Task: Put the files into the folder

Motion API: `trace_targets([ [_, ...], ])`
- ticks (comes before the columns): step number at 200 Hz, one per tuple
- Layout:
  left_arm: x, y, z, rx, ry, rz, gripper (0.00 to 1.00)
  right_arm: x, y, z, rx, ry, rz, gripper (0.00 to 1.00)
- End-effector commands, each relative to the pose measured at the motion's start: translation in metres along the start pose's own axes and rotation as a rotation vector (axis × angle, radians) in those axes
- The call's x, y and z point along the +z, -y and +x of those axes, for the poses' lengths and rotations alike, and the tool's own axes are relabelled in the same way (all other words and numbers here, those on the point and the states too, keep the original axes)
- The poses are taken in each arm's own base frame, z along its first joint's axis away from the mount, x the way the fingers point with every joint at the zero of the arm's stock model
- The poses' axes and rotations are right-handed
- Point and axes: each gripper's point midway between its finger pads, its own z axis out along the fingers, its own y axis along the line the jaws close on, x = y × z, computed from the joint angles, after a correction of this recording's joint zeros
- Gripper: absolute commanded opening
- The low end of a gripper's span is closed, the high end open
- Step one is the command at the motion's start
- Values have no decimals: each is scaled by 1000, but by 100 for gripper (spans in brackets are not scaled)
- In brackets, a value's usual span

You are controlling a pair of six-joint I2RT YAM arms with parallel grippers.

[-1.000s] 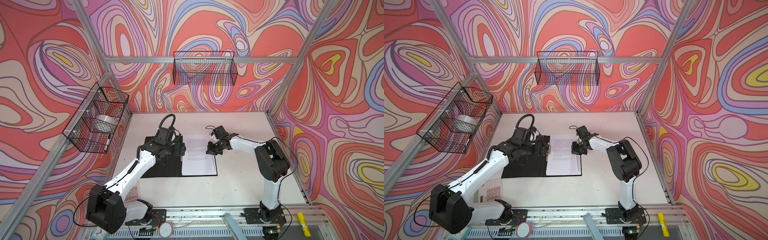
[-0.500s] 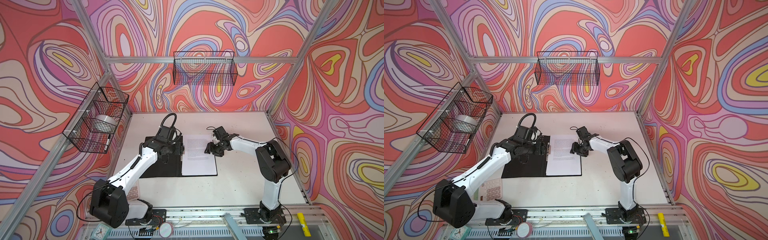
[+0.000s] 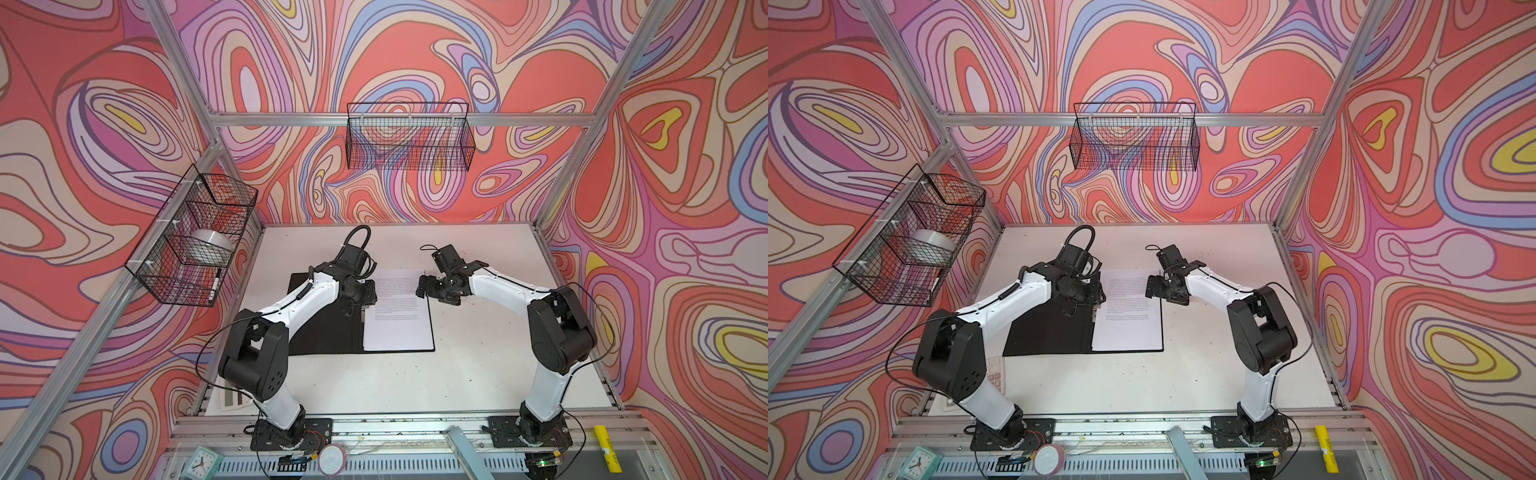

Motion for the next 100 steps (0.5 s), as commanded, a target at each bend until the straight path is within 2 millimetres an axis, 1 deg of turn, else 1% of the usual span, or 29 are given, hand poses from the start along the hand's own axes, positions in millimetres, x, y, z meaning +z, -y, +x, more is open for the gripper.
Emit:
trace_targets([
  [1, 11, -6, 2, -36, -49, -47, 43, -11, 1, -5, -14, 32, -33, 98],
  [30, 26, -12, -3, -50, -65, -89, 40, -14, 9, -5, 4, 33, -52, 98],
  [59, 41, -17, -3, -64, -94, -119, 38, -11, 21, -4, 31, 22, -55, 97],
  [61, 43, -18, -2, -63, -96, -124, 38, -18, 19, -8, 30, 39, -66, 97],
  [63, 44, -19, -2, -64, -98, -128, 38, -20, 19, -9, 29, 43, -68, 97],
  [74, 46, -23, -3, -65, -97, -145, 38, -22, 22, -10, 39, 49, -73, 97],
  [100, 51, -28, -3, -61, -100, -173, 38, -20, 27, -8, 55, 37, -83, 97],
])
